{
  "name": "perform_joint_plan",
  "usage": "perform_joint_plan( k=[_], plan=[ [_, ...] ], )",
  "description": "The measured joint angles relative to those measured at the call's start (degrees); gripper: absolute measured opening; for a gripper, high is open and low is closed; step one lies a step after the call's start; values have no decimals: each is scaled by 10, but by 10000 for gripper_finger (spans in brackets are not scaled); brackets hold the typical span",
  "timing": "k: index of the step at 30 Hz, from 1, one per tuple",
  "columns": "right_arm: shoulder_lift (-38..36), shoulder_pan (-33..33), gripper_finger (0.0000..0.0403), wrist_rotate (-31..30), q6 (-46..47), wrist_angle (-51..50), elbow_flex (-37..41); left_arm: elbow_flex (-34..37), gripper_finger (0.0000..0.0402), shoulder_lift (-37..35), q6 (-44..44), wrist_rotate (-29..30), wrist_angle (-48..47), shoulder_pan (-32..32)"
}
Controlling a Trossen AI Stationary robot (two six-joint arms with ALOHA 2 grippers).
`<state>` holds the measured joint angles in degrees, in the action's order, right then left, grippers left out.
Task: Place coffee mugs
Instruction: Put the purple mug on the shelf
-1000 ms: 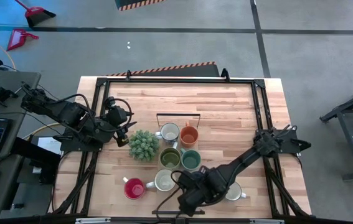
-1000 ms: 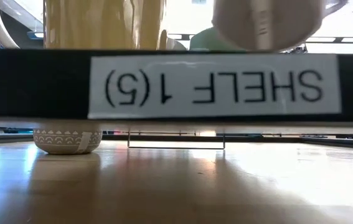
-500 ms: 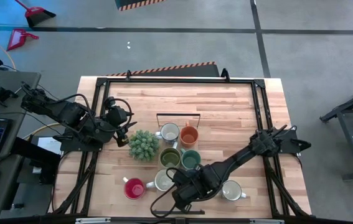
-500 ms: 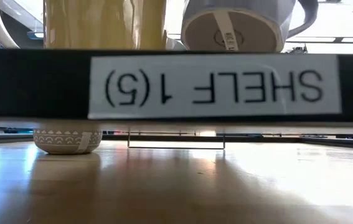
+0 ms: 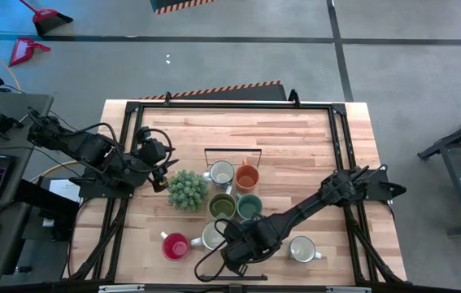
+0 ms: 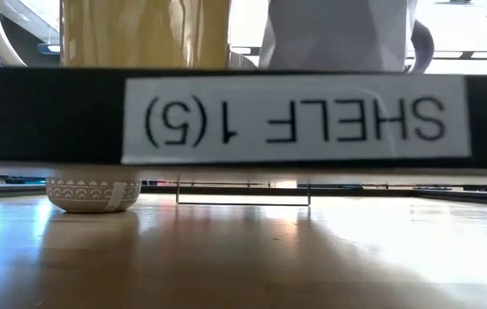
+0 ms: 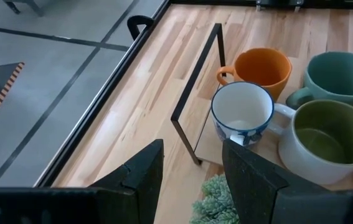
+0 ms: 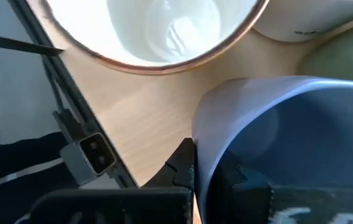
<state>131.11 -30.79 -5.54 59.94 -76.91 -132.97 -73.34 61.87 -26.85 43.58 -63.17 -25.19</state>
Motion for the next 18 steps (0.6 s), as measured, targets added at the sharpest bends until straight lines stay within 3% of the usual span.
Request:
perform_joint_plan(
  k=[18],
  plan=[
    [15, 1, 0, 6, 6, 4, 0, 0, 154, 0, 1, -11, 0, 0]
  ],
)
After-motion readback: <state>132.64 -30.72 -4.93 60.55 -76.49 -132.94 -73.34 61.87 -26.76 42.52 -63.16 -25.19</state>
